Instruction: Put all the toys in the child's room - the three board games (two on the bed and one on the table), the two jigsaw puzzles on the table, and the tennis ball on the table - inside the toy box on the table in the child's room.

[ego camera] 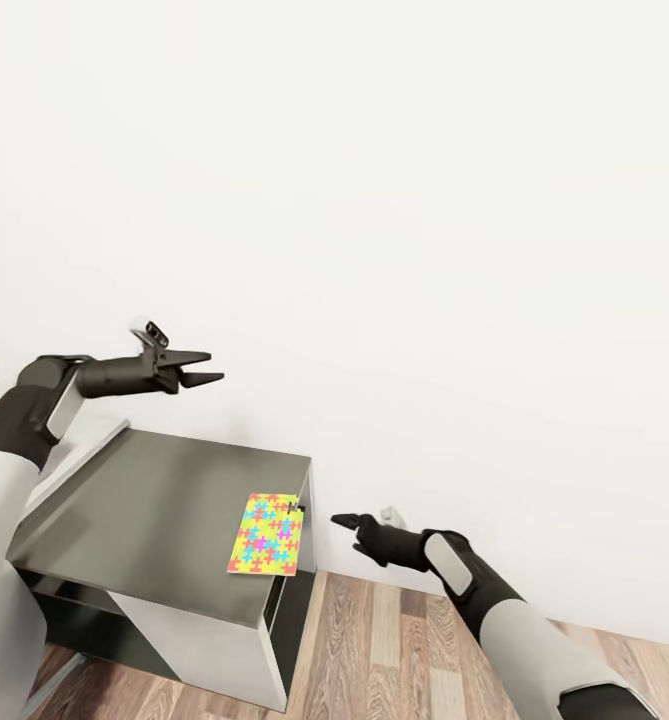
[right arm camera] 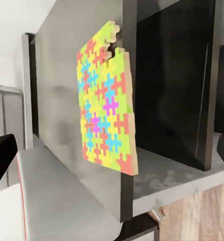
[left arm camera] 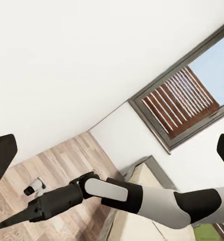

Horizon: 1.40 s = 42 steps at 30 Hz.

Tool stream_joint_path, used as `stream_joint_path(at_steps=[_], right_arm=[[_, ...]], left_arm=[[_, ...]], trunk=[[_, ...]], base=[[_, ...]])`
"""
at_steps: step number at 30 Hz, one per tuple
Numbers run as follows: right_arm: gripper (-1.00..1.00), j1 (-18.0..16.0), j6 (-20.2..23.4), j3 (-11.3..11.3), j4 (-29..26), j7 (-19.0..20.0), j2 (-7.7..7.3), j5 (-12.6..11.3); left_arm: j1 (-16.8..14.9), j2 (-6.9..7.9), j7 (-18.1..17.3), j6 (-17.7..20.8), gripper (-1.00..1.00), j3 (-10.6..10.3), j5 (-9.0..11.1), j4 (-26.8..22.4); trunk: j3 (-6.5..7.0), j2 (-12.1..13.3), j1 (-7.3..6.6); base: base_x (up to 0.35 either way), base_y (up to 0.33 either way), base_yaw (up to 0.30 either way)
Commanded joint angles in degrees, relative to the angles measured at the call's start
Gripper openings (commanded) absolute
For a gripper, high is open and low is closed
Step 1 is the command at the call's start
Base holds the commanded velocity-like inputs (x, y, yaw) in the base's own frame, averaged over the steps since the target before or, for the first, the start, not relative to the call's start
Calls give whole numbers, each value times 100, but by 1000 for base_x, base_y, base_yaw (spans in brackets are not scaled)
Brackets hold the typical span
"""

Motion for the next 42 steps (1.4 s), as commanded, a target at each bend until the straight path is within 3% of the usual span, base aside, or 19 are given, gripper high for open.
stream_joint_path(at_steps=[1,6,13,22,30,42], right_arm=[[100,-6,14,11,-1,-11,13,-6],[100,-25,20,13,-5,-241,150,-4],[100,-33,40,14,-6,-522,276,-4],[100,-159,67,20,-6,-581,448,-2],[100,-191,76,107,-6,-591,499,-2],[100,-196,77,135,-6,-586,490,-1]], left_arm=[[-21,-27,-34,61,100,-27,7,14],[-79,-168,-34,61,100,-49,32,141],[-170,-253,-34,61,100,-95,23,133],[-184,-296,-34,61,100,-655,91,101],[-181,-305,-34,61,100,-727,220,-212],[-180,-313,-34,61,100,-734,236,-272]], trunk=[[-7,-6,1],[-7,-6,1],[-7,-6,1],[-7,-6,1],[-7,-6,1],[-7,-6,1]], base=[[0,0,0],[0,0,0],[0,0,0],[0,0,0],[1,2,0],[34,54,0]])
